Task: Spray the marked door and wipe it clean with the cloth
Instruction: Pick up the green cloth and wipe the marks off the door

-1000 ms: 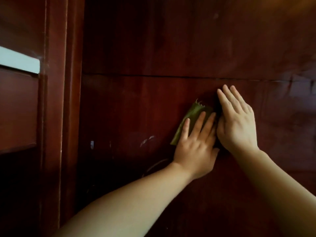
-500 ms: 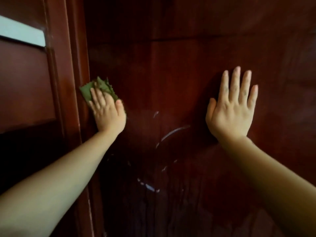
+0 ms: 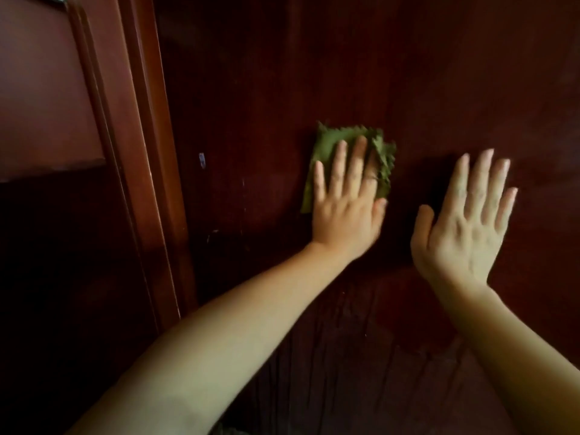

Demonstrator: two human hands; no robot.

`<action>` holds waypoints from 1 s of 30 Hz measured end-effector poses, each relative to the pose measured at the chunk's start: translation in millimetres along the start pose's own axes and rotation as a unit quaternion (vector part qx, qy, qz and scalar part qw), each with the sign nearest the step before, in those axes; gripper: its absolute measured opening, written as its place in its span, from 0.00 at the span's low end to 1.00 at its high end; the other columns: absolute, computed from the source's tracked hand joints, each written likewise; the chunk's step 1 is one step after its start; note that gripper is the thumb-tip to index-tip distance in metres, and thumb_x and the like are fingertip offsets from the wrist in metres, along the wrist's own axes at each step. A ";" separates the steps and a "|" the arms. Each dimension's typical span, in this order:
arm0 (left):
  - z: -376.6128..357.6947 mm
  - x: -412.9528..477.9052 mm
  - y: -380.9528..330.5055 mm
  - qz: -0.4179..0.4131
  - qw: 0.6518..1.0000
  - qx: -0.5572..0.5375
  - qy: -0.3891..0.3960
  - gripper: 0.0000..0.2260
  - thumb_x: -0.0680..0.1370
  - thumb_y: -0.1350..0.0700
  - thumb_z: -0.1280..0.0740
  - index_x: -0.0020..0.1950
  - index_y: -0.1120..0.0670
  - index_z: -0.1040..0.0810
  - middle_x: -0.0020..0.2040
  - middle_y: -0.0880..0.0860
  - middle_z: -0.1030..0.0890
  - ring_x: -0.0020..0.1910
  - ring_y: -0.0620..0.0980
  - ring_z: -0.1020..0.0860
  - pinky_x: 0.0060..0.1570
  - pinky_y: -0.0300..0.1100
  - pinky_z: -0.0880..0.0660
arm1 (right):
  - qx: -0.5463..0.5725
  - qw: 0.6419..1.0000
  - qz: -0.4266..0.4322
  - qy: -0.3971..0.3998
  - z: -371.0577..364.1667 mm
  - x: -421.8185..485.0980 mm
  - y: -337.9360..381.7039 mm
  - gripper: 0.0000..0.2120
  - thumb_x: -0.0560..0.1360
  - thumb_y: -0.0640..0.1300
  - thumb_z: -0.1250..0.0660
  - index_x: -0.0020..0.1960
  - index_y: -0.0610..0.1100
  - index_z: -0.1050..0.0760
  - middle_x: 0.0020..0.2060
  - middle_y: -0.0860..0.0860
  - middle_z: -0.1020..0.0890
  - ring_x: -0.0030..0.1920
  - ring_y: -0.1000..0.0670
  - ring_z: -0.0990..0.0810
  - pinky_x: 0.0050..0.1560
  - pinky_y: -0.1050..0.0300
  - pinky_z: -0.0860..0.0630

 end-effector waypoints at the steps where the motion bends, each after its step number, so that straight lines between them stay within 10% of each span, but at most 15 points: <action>1: -8.6 -13.6 -10.3 -0.014 1.000 -0.002 0.007 0.32 0.78 0.43 0.42 0.78 0.57 0.42 0.81 0.57 0.46 0.80 0.60 0.51 0.76 0.63 0.54 | -0.024 1.000 0.000 0.008 -10.6 -9.1 -3.2 0.35 0.79 0.48 0.41 0.81 0.41 0.52 0.79 0.39 0.48 0.80 0.38 0.54 0.78 0.39 0.54; 11: -26.7 -57.0 -6.0 -0.097 0.995 0.024 0.026 0.36 0.75 0.43 0.38 0.79 0.53 0.45 0.80 0.55 0.41 0.79 0.56 0.49 0.76 0.60 0.55 | -0.044 0.997 -0.057 0.010 -21.9 -18.6 0.8 0.33 0.81 0.49 0.45 0.81 0.41 0.54 0.80 0.39 0.49 0.79 0.36 0.52 0.78 0.40 0.57; 21: -11.0 -43.1 180.5 0.391 0.915 -0.092 -0.038 0.35 0.77 0.45 0.54 0.76 0.69 0.42 0.79 0.65 0.47 0.80 0.63 0.51 0.76 0.63 0.49 | -0.064 0.996 -0.054 -0.011 -26.9 -19.3 4.5 0.34 0.80 0.50 0.44 0.81 0.41 0.51 0.79 0.39 0.46 0.79 0.36 0.48 0.78 0.39 0.53; 30: -13.5 -28.5 -20.3 0.036 0.998 -0.046 -0.002 0.31 0.78 0.44 0.43 0.76 0.61 0.36 0.79 0.61 0.46 0.79 0.63 0.52 0.76 0.64 0.53 | -0.053 0.998 -0.043 -0.016 -24.5 -21.4 5.1 0.34 0.80 0.49 0.44 0.81 0.40 0.51 0.79 0.39 0.46 0.79 0.35 0.49 0.78 0.39 0.55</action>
Point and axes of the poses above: each hand's wrist, its own x-axis towards the middle knuckle, its own z-axis out of the back of the hand, y = z × x, the point moved 6 cm from there along x, towards the middle knuckle
